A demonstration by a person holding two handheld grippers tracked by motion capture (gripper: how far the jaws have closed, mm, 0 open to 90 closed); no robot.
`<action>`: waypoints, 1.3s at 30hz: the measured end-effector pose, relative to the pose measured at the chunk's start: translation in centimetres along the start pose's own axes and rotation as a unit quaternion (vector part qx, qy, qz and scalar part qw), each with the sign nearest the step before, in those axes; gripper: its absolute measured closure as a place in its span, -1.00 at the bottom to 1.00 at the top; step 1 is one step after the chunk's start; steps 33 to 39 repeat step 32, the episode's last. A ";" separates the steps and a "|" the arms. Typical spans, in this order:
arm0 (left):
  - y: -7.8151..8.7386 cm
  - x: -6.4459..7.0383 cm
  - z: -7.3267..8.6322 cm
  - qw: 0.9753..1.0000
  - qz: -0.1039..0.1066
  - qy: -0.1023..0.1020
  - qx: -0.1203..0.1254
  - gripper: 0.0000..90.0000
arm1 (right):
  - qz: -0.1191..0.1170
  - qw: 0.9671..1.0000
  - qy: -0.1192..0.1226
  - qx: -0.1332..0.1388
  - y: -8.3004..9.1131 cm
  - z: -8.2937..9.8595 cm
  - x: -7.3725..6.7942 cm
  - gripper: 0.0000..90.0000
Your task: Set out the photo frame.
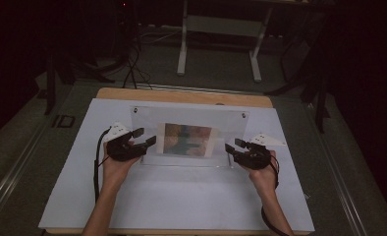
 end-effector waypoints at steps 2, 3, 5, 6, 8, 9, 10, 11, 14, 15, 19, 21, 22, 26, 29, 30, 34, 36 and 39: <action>0.0 0.0 0.0 1.000 0.000 -0.001 0.001 -0.20 | -0.005 1.000 0.001 0.004 0.0 0.0 0.1 0.08; 0.0 0.0 0.0 1.000 0.000 -0.001 0.000 -0.20 | -0.007 1.000 0.001 0.003 0.0 0.1 0.1 0.08; 0.0 0.0 0.0 1.000 0.000 0.002 -0.001 -0.20 | -0.010 1.000 0.001 0.001 0.0 0.1 0.0 0.08; 0.0 0.0 0.0 1.000 0.002 0.005 -0.001 -0.21 | -0.012 1.000 0.001 0.001 0.0 0.0 0.1 0.08; 0.1 -0.2 0.0 1.000 0.012 0.020 0.001 -0.22 | -0.014 1.000 -0.002 -0.001 0.0 0.0 0.1 0.05; 0.1 -0.3 0.0 1.000 0.013 0.026 0.003 -0.25 | -0.015 1.000 -0.003 -0.002 0.0 0.0 0.1 0.00; 0.2 -0.4 0.0 1.000 0.012 0.028 0.002 -0.27 | -0.014 1.000 -0.007 -0.005 0.0 0.1 0.2 -0.03; 0.3 -0.6 0.0 1.000 0.007 0.026 0.001 -0.28 | -0.014 1.000 -0.011 -0.006 0.0 0.1 0.3 -0.05; 0.8 -0.9 -0.1 1.000 0.009 0.028 0.002 -0.29 | -0.010 1.000 -0.011 -0.009 0.2 0.1 0.4 -0.06; 1.0 -1.1 -0.1 1.000 0.006 0.028 0.002 -0.29 | -0.010 1.000 -0.010 -0.010 0.2 0.1 0.4 -0.06; 1.6 -1.3 -0.3 1.000 0.009 0.029 0.004 -0.29 | -0.006 1.000 0.006 -0.016 0.8 -0.2 0.6 -0.12; 2.1 -1.4 -0.4 1.000 0.010 0.028 0.006 -0.29 | -0.008 1.000 0.016 -0.020 1.2 -0.5 0.5 -0.14; 2.3 -1.5 -0.4 1.000 0.011 0.027 0.006 -0.29 | -0.009 1.000 0.020 -0.018 1.4 -0.7 0.5 -0.14; 3.2 -1.9 -0.7 1.000 0.010 0.025 0.006 -0.29 | -0.014 1.000 0.020 -0.009 2.1 -1.2 0.5 -0.15; 3.9 -2.3 -0.7 1.000 0.007 0.024 0.002 -0.29 | -0.016 1.000 0.019 -0.013 2.5 -1.3 0.8 -0.16; 4.1 -2.5 -0.7 1.000 0.003 0.023 -0.001 -0.29 | -0.019 1.000 0.018 -0.013 2.7 -1.3 0.9 -0.16; 4.6 -3.1 -0.5 1.000 -0.008 0.025 -0.005 -0.29 | -0.024 0.999 0.022 -0.018 3.1 -1.3 1.1 -0.17; 4.6 -3.1 -0.5 1.000 -0.008 0.025 -0.005 -0.29 | -0.024 0.999 0.022 -0.018 3.1 -1.3 1.1 -0.17; 4.6 -3.1 -0.5 1.000 -0.008 0.025 -0.005 -0.29 | -0.024 0.999 0.022 -0.018 3.1 -1.3 1.1 -0.17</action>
Point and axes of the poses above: each handheld gripper's, and its own axes: y roughly backward along the jaws, z roughly out of its underside, x roughly to its right, the point moved 10 cm from there along -y, roughly forward along the jaws, and after that the axes turned 7 degrees about -z, right-handed, at the moved point
